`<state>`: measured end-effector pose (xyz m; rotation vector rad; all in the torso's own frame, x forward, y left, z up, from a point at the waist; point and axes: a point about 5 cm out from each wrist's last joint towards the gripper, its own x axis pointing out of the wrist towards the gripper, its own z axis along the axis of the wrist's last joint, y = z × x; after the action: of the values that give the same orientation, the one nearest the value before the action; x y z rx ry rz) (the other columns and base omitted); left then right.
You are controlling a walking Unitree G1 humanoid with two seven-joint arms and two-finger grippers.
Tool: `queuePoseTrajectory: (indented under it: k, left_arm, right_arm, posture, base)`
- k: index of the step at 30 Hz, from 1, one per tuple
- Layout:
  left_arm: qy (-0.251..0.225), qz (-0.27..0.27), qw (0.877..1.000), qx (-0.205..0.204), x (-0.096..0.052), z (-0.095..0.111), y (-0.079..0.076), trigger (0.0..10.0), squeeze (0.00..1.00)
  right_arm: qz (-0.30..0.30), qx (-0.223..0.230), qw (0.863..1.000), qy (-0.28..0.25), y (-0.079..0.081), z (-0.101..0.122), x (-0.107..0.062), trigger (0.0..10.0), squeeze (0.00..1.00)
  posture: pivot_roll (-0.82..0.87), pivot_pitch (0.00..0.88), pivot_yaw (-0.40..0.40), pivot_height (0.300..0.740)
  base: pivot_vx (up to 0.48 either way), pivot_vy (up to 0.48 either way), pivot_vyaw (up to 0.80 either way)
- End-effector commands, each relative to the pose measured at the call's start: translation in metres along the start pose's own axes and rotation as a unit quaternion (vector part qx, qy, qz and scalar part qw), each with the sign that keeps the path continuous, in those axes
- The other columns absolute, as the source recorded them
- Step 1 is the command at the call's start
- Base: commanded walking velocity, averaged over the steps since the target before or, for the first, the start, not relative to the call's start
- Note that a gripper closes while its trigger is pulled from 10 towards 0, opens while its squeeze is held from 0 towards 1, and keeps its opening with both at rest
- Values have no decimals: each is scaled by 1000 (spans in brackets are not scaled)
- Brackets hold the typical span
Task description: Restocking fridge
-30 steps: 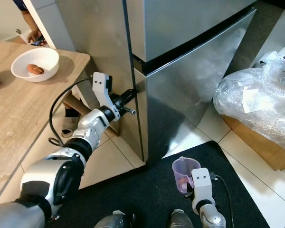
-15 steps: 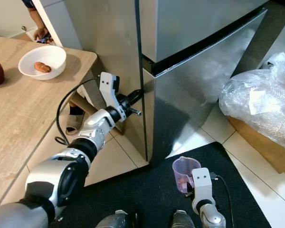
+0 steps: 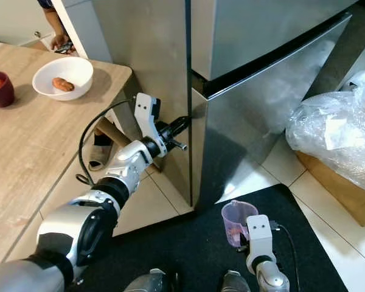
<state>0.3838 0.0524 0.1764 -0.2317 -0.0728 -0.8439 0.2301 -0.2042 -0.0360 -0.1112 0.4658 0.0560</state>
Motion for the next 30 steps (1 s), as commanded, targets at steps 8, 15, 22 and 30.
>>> queuePoseTrajectory:
  k: [8,15,22,30]
  left_arm:
    - [32,-114,993,11,25,-10,-44,10000,0]
    - [35,-131,991,9,27,-13,-51,10000,0]
    - [42,-143,989,12,27,-16,-53,10000,0]
    - [320,-103,918,209,-30,-80,-14,10000,0]
  right_arm:
    - [-11,6,1000,3,-3,-7,-6,10000,0]
    - [-13,7,1000,4,-4,-9,-7,10000,0]
    - [-13,8,1000,5,-4,-9,-7,10000,0]
    - [-16,10,1000,11,-4,-12,-9,10000,0]
  posture:
    - [-202,213,79,740]
    - [-203,211,80,740]
    - [-204,214,88,740]
    - [-193,213,80,740]
  base:
    - [0,0,0]
    - [0,0,0]
    - [0,0,0]
    - [0,0,0]
